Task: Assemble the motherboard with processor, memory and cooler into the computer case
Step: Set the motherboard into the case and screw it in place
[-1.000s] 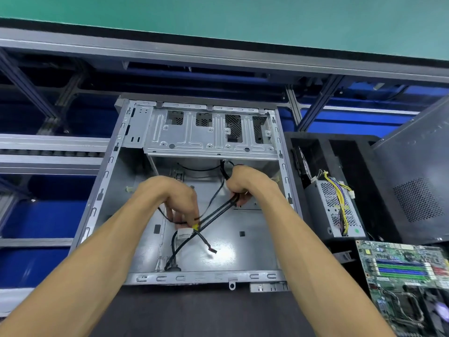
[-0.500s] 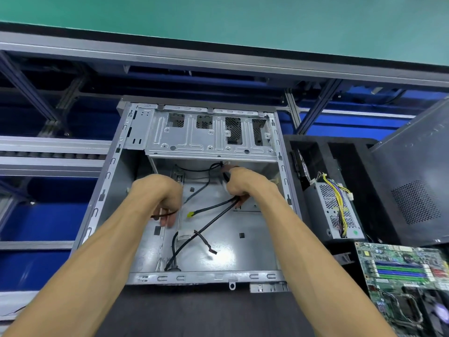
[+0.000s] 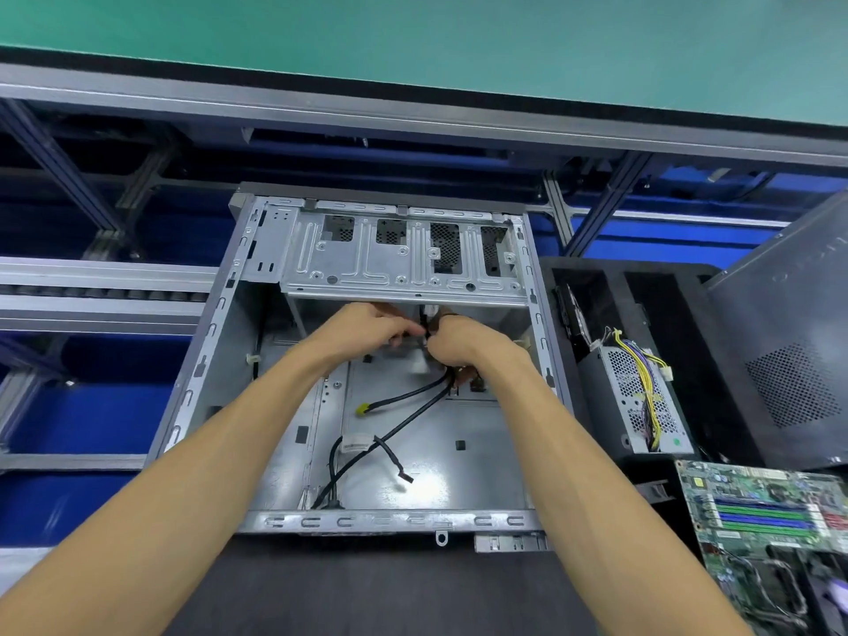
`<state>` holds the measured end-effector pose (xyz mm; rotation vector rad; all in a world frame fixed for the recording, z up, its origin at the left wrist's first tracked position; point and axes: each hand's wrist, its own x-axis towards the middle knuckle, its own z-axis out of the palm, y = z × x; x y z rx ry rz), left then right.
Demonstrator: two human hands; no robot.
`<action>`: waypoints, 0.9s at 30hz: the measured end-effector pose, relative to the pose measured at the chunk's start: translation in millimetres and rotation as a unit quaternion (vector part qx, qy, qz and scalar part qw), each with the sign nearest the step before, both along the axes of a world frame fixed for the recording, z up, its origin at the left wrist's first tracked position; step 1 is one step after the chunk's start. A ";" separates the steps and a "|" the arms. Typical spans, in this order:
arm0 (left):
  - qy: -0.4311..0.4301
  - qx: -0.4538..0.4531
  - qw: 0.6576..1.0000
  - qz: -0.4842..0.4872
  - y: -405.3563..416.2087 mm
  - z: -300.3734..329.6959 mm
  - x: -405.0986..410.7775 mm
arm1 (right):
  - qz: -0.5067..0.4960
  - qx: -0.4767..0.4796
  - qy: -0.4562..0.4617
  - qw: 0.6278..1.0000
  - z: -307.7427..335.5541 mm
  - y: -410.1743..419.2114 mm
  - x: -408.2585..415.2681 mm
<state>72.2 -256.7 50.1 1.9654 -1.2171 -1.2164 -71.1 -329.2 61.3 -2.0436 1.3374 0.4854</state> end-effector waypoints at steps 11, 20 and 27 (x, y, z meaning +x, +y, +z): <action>0.172 0.245 0.889 -0.347 19.3 25.2 -1.7 | 0.005 0.014 0.011 1.000 -4.5 -0.6 -0.8; -0.100 0.427 0.843 -0.312 23.4 17.6 19.9 | -0.091 0.076 0.053 0.991 -0.4 -3.9 -7.9; -0.156 0.368 0.881 -0.252 23.3 3.5 29.2 | -0.050 0.033 0.078 0.995 1.3 -2.2 -9.6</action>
